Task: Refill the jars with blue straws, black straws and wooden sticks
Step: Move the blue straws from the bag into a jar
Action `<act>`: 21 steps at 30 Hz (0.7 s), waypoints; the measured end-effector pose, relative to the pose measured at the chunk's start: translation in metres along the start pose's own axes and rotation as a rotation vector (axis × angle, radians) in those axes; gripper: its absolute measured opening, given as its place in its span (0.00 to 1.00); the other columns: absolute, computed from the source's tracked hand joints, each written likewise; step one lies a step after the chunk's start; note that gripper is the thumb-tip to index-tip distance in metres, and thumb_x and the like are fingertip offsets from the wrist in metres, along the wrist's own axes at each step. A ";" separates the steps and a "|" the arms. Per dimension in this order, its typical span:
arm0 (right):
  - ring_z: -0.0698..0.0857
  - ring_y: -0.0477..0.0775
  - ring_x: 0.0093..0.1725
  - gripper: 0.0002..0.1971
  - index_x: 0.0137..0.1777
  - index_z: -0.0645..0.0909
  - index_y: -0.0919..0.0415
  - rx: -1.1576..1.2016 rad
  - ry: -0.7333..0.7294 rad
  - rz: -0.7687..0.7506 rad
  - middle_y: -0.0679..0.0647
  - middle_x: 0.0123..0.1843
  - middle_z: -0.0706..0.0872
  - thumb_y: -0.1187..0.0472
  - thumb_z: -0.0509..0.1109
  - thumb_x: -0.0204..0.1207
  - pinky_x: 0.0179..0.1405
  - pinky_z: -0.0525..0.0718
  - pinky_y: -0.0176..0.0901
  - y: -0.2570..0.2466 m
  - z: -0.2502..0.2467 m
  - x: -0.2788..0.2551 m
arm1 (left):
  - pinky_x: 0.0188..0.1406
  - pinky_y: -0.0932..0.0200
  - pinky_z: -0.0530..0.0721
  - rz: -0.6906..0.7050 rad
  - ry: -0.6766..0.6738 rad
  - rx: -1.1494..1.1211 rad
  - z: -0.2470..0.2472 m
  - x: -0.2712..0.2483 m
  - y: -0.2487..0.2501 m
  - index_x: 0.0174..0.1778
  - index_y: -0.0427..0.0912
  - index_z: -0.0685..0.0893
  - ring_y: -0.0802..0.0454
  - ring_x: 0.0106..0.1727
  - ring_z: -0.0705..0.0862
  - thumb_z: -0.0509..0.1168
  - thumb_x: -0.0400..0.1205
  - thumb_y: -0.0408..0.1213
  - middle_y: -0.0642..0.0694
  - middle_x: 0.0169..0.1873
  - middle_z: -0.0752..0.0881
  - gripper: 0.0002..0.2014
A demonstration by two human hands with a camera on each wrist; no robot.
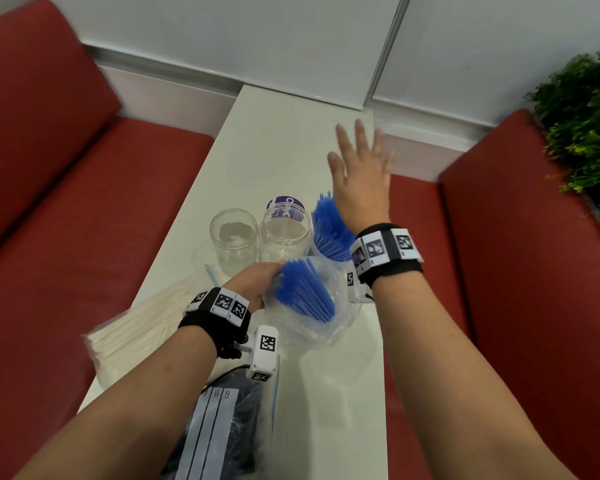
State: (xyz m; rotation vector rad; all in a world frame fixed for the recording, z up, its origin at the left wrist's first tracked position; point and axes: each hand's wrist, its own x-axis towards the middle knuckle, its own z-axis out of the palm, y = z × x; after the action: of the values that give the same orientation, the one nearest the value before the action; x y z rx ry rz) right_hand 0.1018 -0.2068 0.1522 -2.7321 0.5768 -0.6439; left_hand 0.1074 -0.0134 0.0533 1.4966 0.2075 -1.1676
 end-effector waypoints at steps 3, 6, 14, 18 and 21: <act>0.41 0.59 0.90 0.30 0.90 0.53 0.57 -0.274 -0.335 0.003 0.52 0.92 0.49 0.44 0.42 0.92 0.86 0.39 0.70 0.002 0.027 -0.022 | 0.73 0.32 0.81 -0.005 0.003 -0.012 0.003 -0.001 -0.001 0.71 0.32 0.83 0.34 0.66 0.87 0.63 0.90 0.46 0.32 0.63 0.89 0.21; 0.37 0.60 0.90 0.38 0.90 0.46 0.61 -0.332 -0.518 0.037 0.54 0.92 0.44 0.35 0.39 0.88 0.85 0.34 0.70 0.014 0.041 -0.042 | 0.73 0.33 0.81 -0.001 -0.005 -0.035 0.004 -0.003 0.000 0.72 0.32 0.82 0.34 0.66 0.87 0.63 0.91 0.45 0.32 0.63 0.89 0.21; 0.39 0.67 0.89 0.40 0.90 0.46 0.59 -0.113 -0.196 0.296 0.60 0.91 0.47 0.33 0.44 0.87 0.85 0.33 0.71 0.031 0.025 -0.050 | 0.72 0.35 0.82 0.013 0.034 0.015 -0.004 -0.008 -0.002 0.72 0.35 0.82 0.36 0.65 0.87 0.64 0.90 0.47 0.34 0.64 0.89 0.21; 0.37 0.65 0.89 0.39 0.90 0.46 0.60 0.000 -0.291 0.308 0.59 0.92 0.45 0.36 0.47 0.88 0.86 0.34 0.66 0.038 0.028 -0.068 | 0.70 0.35 0.84 0.026 0.008 0.000 -0.003 -0.009 -0.007 0.69 0.35 0.84 0.36 0.63 0.89 0.65 0.89 0.46 0.35 0.60 0.90 0.20; 0.49 0.59 0.90 0.32 0.89 0.57 0.54 0.274 0.042 0.192 0.56 0.90 0.57 0.43 0.57 0.89 0.87 0.43 0.50 0.036 0.007 -0.065 | 0.63 0.40 0.88 0.030 -0.016 -0.039 -0.001 -0.010 -0.009 0.68 0.34 0.85 0.36 0.60 0.90 0.66 0.89 0.45 0.35 0.57 0.92 0.19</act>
State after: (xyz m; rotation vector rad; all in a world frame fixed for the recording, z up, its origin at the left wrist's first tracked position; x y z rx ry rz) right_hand 0.0406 -0.2086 0.1101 -2.3809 0.6948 -0.6784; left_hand 0.0970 -0.0052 0.0547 1.4509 0.1952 -1.1454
